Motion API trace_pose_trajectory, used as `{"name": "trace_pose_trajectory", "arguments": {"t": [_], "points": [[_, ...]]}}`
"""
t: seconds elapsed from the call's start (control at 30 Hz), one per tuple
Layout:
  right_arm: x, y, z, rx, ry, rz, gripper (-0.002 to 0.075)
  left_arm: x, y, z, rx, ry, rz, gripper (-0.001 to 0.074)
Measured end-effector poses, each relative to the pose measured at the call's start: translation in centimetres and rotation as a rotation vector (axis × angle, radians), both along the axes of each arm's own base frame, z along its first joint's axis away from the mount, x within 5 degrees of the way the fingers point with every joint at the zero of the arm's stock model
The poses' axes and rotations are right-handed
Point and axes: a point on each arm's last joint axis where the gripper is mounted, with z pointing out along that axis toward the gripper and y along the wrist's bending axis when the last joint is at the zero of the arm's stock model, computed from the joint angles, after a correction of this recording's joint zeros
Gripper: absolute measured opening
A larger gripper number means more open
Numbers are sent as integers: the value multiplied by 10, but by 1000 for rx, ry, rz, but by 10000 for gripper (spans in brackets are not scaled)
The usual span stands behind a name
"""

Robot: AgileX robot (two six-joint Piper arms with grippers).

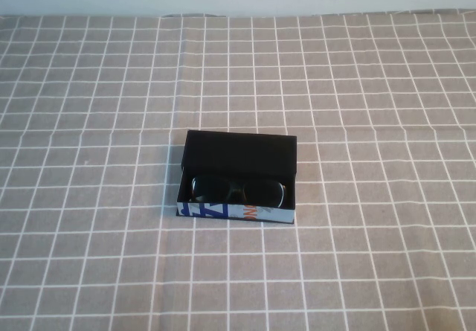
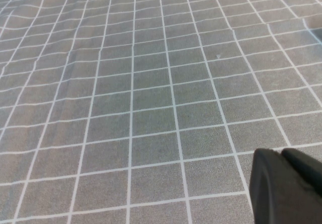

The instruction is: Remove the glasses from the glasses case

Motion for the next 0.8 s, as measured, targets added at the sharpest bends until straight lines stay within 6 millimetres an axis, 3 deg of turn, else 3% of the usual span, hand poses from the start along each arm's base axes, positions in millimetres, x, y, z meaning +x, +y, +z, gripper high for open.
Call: {"name": "trace_pose_trajectory", "arguments": {"t": [0.43, 0.6, 0.8], "points": [[0, 1, 1, 49, 2, 3, -18, 0, 0, 0, 0, 0, 0, -4], [1, 5, 8, 295, -30, -3, -18, 0, 0, 0, 0, 0, 0, -4], [2, 2, 21, 728, -106, -68, -18, 0, 0, 0, 0, 0, 0, -4]]}}
